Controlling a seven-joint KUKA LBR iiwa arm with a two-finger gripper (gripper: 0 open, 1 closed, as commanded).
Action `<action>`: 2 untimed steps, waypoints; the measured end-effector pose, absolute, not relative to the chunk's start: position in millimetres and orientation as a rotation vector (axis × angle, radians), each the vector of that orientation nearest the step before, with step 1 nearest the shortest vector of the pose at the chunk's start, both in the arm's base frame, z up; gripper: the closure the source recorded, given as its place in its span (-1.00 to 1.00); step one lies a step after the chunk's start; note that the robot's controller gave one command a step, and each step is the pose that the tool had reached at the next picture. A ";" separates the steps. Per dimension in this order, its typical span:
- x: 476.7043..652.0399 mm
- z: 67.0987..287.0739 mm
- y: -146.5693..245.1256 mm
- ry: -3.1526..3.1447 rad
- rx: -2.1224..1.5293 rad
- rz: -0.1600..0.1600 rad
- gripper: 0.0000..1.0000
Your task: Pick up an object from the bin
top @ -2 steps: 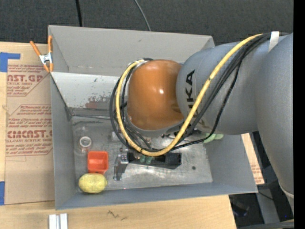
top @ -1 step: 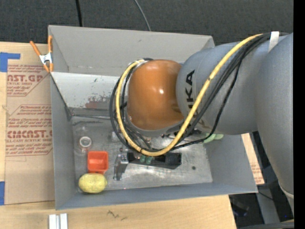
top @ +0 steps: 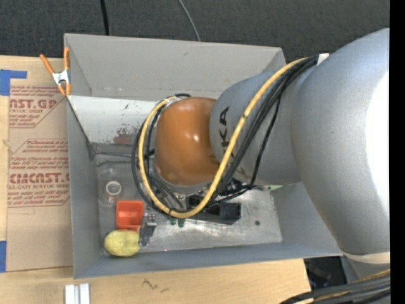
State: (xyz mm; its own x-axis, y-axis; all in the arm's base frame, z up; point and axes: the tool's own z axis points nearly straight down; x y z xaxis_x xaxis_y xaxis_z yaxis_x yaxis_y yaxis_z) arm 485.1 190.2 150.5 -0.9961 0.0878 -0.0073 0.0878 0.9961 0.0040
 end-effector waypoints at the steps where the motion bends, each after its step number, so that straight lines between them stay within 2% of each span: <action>1: 494.9 116.7 197.9 3.143 -0.089 -0.001 -1.00; 2: 488.3 78.2 180.8 3.097 -0.521 0.003 1.00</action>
Offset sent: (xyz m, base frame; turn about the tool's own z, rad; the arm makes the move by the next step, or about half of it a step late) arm 0.0032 -0.0101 -0.0722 -0.4213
